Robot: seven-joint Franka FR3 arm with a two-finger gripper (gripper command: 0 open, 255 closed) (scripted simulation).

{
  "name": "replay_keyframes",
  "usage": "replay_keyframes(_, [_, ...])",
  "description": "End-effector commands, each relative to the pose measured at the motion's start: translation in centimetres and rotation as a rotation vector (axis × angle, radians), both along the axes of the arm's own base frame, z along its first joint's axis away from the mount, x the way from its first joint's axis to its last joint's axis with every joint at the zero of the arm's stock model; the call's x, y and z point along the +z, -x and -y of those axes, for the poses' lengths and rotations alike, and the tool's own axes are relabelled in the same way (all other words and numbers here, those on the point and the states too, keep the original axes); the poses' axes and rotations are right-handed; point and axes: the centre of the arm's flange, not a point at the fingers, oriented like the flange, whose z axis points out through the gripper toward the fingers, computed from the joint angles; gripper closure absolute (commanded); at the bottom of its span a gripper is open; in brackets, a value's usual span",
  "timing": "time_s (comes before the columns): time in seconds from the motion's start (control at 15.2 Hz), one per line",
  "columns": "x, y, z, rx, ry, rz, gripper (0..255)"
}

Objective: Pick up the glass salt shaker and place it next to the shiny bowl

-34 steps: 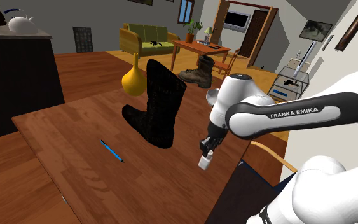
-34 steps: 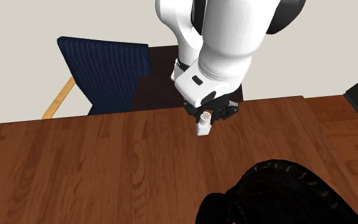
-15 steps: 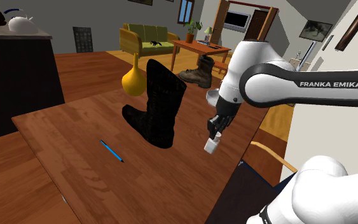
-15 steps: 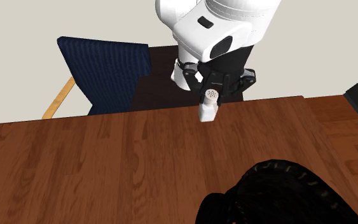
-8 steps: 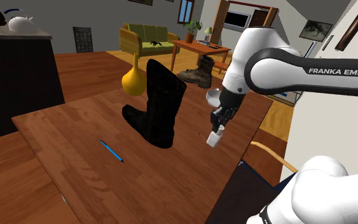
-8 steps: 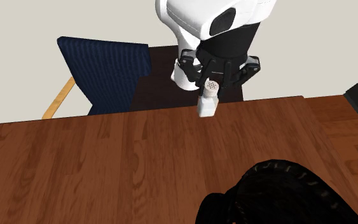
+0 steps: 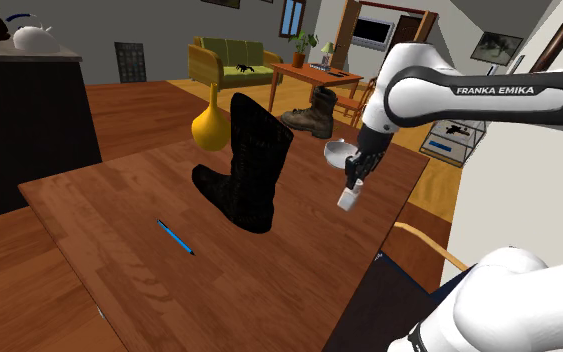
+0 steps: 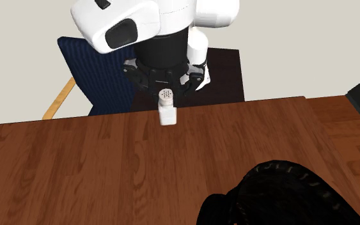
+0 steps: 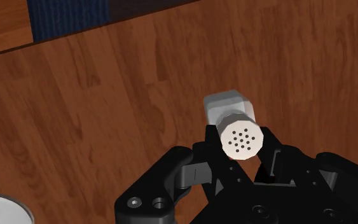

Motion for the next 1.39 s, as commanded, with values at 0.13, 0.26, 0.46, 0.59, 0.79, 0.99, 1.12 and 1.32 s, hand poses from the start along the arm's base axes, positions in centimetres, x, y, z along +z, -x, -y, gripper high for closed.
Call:
replay_keyframes(0.13, [0.0,-1.5,4.9,0.002,0.001,0.0,255])
replay_keyframes(0.26, [0.0,-2.4,7.4,0.002,0.001,0.0,255])
replay_keyframes(0.46, [0.1,-3.7,11.2,0.002,0.001,0.0,255])
replay_keyframes(0.59, [0.1,-4.5,13.7,0.002,0.001,0.0,255])
replay_keyframes(0.79, [0.1,-5.8,17.4,0.002,0.001,0.0,255])
replay_keyframes(0.99, [0.1,-7.1,21.2,0.002,0.001,0.0,255])
replay_keyframes(1.12, [0.1,-7.9,23.7,0.002,0.001,0.0,255])
replay_keyframes(1.32, [0.1,-9.2,27.4,0.002,0.001,0.0,255])
